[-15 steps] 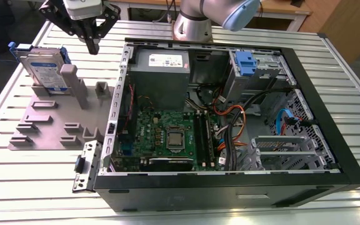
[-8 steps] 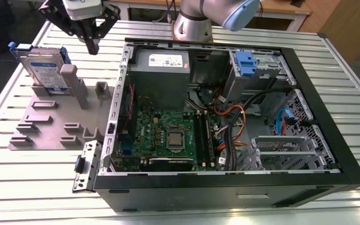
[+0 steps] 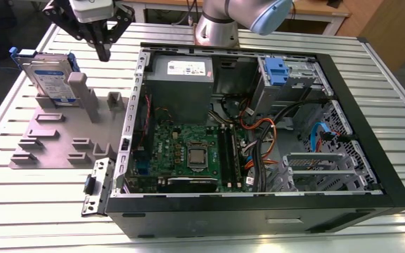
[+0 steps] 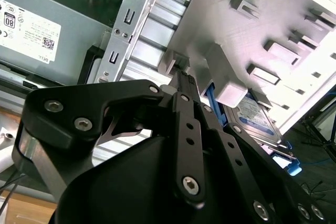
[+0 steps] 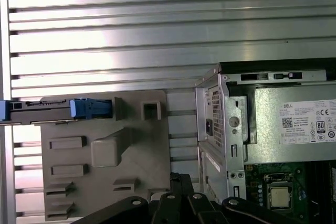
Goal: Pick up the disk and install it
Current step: 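Reach for the disk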
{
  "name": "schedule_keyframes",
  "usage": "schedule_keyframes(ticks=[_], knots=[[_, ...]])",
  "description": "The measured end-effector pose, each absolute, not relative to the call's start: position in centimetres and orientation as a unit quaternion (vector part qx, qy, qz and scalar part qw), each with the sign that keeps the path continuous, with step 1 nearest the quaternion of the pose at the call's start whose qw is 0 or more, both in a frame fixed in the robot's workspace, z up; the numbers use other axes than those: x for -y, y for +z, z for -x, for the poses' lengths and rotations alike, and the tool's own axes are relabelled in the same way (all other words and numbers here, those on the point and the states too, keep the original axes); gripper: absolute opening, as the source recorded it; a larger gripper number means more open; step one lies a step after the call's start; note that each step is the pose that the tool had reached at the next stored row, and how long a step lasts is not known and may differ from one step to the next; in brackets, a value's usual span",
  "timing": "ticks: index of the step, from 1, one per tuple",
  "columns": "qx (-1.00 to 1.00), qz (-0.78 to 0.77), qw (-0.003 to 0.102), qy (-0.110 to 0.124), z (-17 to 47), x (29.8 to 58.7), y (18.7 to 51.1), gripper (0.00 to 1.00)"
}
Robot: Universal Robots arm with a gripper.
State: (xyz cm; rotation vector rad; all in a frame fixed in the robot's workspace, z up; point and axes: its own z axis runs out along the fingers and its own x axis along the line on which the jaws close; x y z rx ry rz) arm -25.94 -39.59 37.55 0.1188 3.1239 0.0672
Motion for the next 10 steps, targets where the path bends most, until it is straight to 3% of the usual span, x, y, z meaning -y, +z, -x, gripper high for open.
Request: schedule_keyframes(ticks=[10], knots=[[-0.999,-0.038,0.007,0.022,26.37,39.25,37.52,0.11]])
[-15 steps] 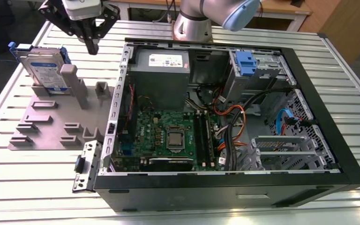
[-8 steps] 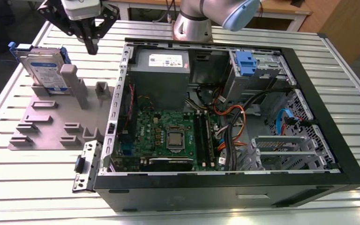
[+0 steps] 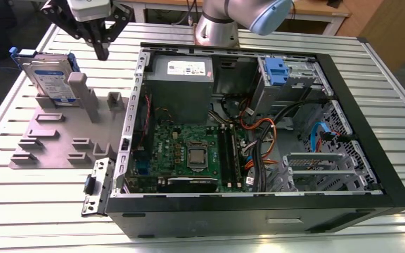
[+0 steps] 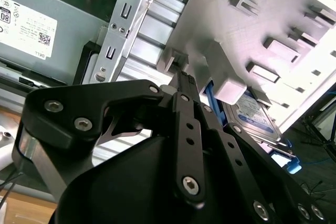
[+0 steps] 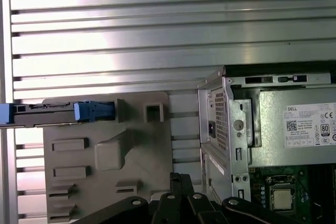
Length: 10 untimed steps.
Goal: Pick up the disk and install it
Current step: 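Reach for the disk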
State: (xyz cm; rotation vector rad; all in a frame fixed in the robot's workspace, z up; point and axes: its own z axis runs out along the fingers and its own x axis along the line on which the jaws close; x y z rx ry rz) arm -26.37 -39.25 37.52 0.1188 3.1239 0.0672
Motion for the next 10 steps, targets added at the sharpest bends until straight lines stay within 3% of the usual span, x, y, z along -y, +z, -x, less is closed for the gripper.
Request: schedule_keyframes(ticks=[10], knots=[[-0.999,-0.038,0.007,0.022,27.0,37.5,37.5,0.11]])
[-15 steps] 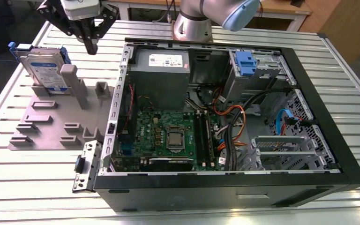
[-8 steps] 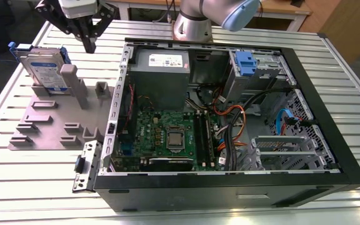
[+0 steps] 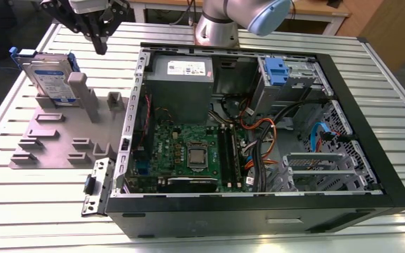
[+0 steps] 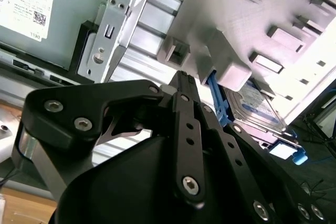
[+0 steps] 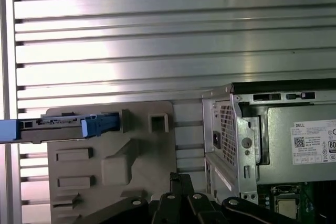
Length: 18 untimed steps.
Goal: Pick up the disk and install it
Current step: 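Reach for the disk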
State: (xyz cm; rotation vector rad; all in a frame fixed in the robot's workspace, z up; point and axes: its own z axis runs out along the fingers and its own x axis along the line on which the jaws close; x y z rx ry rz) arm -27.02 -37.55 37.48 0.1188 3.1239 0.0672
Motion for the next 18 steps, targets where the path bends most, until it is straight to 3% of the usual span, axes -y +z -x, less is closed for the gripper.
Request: schedule_keyframes(ticks=[18], knots=[[-0.999,-0.038,0.007,0.021,27.99,37.41,37.44,0.11]])
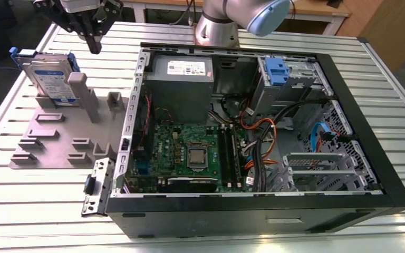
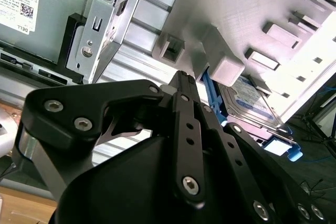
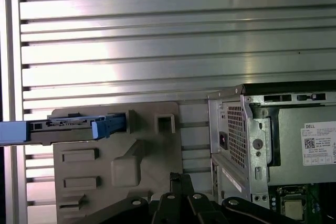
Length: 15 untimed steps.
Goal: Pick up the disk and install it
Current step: 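Reach for the disk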
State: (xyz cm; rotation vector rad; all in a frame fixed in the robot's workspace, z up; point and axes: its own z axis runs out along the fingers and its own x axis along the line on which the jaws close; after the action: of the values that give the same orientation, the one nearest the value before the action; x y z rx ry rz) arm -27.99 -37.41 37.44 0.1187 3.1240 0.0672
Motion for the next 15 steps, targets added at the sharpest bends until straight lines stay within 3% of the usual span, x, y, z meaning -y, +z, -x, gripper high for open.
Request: schedule_keyframes(ticks=[15], knots=[[-0.999,-0.038,0.007,0.022,28.16,37.41,37.36,0.11]])
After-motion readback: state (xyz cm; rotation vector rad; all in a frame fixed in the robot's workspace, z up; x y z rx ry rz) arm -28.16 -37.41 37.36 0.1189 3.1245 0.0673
